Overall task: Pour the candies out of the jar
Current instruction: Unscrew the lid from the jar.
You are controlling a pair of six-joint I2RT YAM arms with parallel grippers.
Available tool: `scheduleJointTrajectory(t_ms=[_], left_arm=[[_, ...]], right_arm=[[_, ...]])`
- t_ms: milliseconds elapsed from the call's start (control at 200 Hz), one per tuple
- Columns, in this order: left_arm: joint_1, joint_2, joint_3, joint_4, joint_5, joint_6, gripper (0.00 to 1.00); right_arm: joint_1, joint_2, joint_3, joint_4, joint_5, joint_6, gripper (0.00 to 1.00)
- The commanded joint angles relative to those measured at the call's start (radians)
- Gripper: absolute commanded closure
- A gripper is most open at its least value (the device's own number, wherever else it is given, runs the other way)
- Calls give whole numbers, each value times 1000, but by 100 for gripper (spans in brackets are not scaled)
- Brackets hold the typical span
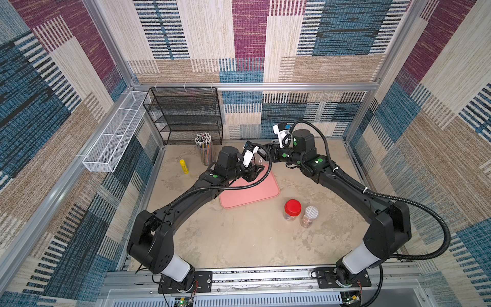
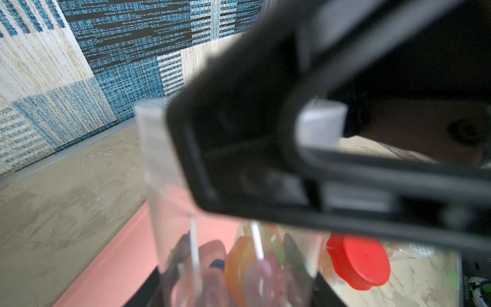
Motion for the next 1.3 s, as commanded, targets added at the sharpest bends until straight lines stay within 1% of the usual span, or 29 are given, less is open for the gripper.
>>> scheduleJointTrajectory(t_ms=[0,80,215,306,361,396,411,436,506,566,626,726,847,972,1067,1117,1172,1217,1267,1293], left_arm=[[0,-4,-2,46,14,6,100],[0,-4,-3,48,16,4,100],[1,-2,-3,54,27,-9,100],[16,-1,5,58,72,-16,100],[40,0,16,65,162,-19,100],[59,1,21,74,243,-19,100],[67,0,22,79,306,-19,100],[79,-2,23,90,376,-21,100],[104,-13,19,126,529,-23,100],[112,-26,22,127,601,-16,100],[112,-33,31,110,649,-3,100],[112,-28,48,105,723,-21,100],[112,-11,64,119,780,-54,100],[111,2,72,120,781,-69,100],[107,-1,74,93,759,-50,100],[104,-4,74,75,740,-37,100],[99,-9,75,53,715,-19,100],[93,-9,76,40,697,-5,100],[89,-9,76,29,691,3,100],[89,-8,76,29,691,3,100]], right_arm=[[2,8,-3,42,7,16,36],[4,9,-6,50,0,18,46],[4,10,-9,48,-14,6,60],[2,2,1,35,-41,-40,66],[-6,-14,-5,45,-92,-71,68],[-21,-24,-14,62,-144,-82,69],[-28,-30,-21,73,-170,-85,70],[-44,-39,-33,97,-222,-84,70],[-89,-68,-78,173,-372,-73,72],[-109,-92,-101,203,-468,-98,73],[-109,-113,-100,176,-541,-160,74],[-109,-137,-98,114,-580,-232,74],[-109,-157,-103,79,-573,-268,74],[-110,-159,-106,79,-553,-265,74],[-110,-156,-101,85,-543,-257,73],[-110,-154,-94,86,-531,-249,69],[-109,-151,-91,93,-520,-234,61],[-109,-148,-83,99,-509,-219,52],[-110,-144,-74,98,-497,-212,48],[-110,-142,-68,94,-489,-211,44]])
